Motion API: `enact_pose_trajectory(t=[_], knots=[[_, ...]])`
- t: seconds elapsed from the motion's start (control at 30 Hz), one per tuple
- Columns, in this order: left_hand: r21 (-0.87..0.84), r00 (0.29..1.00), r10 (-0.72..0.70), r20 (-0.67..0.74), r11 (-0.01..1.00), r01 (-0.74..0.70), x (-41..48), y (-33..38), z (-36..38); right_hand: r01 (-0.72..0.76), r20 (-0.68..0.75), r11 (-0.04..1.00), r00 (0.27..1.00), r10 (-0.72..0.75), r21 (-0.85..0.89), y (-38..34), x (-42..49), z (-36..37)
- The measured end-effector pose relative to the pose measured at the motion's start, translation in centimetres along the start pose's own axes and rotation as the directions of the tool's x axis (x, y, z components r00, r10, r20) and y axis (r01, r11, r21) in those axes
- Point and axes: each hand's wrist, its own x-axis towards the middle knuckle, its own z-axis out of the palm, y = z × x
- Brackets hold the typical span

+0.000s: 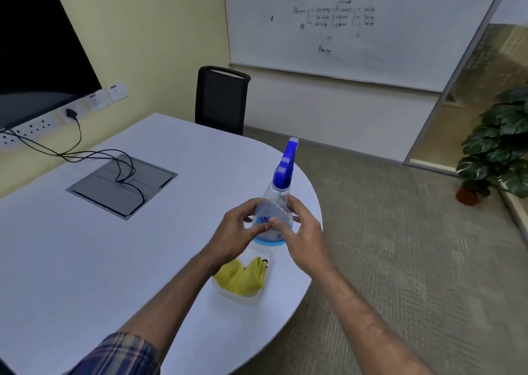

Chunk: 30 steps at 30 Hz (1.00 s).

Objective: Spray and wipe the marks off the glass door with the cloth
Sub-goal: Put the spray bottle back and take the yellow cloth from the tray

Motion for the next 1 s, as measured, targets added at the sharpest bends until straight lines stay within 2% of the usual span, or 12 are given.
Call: enact_pose_trajectory(t=[0.27,0.47,0.67,1.0], knots=[[0.017,0.996,-0.054,0.071,0.998,0.053,10.7,-7.2,-2.1,-0.081,-0.057,0.997,0.995,0.080,-0.012,4.7,10.0,5.0],[0.014,0.982,-0.146,0.123,0.989,0.146,15.9,-13.9,-1.5,-0.169,-0.066,0.985,0.984,0.167,-0.024,10.2,14.6,8.5],[0.004,0.954,-0.242,0.175,0.969,0.245,17.6,-18.8,0.2,-0.245,-0.077,0.968,0.968,0.240,-0.057,15.0,15.6,10.7],[0.014,0.931,-0.299,0.207,0.953,0.303,17.9,-21.3,1.4,-0.291,-0.082,0.951,0.955,0.284,-0.107,18.6,15.7,11.8]])
